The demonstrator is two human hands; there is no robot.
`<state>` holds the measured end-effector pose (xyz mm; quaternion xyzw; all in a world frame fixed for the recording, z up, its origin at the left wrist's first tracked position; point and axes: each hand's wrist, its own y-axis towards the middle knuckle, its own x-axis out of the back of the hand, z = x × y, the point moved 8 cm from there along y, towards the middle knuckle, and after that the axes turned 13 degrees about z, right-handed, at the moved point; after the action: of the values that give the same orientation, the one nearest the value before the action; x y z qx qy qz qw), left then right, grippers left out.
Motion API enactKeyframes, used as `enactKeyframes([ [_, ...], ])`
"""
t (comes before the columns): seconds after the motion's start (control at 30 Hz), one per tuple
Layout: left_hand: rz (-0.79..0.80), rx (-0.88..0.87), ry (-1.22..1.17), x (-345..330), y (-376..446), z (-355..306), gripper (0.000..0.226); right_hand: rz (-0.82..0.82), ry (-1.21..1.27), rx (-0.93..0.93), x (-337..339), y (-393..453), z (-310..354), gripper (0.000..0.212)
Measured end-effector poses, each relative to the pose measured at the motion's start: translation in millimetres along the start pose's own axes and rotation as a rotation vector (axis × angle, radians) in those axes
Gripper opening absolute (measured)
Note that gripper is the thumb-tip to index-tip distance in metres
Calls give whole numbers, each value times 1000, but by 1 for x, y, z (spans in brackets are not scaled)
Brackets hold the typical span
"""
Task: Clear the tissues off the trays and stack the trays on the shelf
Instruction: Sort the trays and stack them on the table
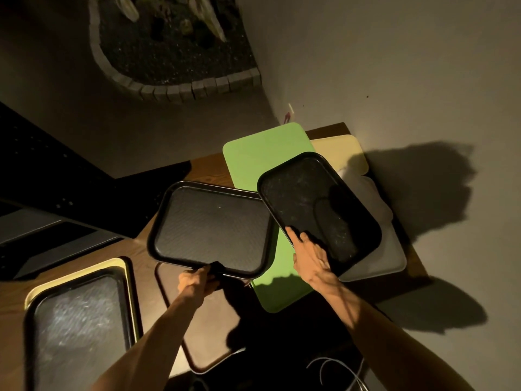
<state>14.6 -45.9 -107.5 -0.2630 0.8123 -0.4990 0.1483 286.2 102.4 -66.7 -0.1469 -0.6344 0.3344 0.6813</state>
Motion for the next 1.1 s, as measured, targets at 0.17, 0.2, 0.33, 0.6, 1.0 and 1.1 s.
enactKeyframes([
  [0.17, 3, -50, -127, 4, -7, -1, 16, 14, -67, 51, 5, -3, 4, 76],
  [0.2, 15, -78, -149, 4, -11, -4, 14, 6, -69, 62, 8, -5, 6, 76],
  [0.33, 124, -205, -294, 3, -25, -28, 7, -60, -73, 125, 24, -12, 12, 77],
  [0.6, 341, -224, -401, 1, -45, -68, 28, -181, 95, 236, 77, -28, 36, 69],
  [1.0, 534, -324, -181, 10, -90, -77, 38, -128, 182, 561, 85, -86, 171, 65],
  [1.1, 501, -338, -184, 27, -97, -76, 42, -89, 203, 599, 66, -96, 199, 66],
])
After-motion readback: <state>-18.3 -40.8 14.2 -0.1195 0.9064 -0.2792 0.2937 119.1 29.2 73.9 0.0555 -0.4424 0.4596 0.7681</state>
